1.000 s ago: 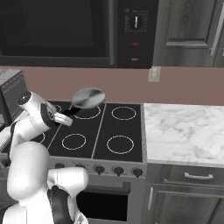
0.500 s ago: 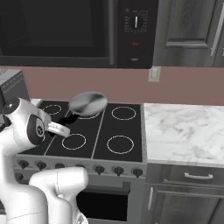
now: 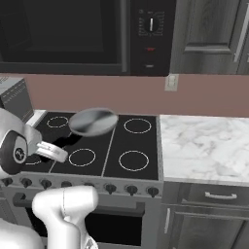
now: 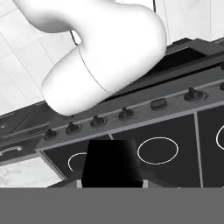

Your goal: Move the pot and pan from the stove into the sink.

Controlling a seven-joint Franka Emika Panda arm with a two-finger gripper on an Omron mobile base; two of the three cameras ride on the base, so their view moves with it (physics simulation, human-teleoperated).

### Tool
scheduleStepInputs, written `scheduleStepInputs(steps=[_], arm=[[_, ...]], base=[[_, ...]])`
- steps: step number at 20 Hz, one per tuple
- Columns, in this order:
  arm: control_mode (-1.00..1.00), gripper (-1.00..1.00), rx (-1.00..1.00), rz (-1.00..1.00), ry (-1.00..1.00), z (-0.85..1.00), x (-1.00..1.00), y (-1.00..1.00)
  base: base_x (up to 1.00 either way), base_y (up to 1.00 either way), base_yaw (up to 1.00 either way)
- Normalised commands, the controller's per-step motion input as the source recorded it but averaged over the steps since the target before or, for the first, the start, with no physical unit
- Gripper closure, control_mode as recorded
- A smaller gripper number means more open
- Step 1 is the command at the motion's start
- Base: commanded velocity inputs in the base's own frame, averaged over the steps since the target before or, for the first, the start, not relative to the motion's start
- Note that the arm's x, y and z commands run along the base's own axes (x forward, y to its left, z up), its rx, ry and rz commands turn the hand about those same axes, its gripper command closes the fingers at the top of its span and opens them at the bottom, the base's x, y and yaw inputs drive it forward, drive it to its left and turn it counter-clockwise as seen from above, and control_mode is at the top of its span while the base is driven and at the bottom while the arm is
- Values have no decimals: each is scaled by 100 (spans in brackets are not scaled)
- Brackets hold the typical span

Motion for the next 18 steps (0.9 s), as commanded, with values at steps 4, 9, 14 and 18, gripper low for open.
scheduleStepInputs(steps=[4, 9, 14, 18], arm=[[-100, 100, 0, 8, -5, 3, -82, -4], [-100, 100, 0, 0, 0, 0, -6, 0], [100, 100, 0, 2, -3, -4, -49, -4], [100, 100, 0, 0, 0, 0, 0, 0]], base=[[0, 0, 0], [0, 0, 0], [-15, -2, 1], [-73, -8, 3]])
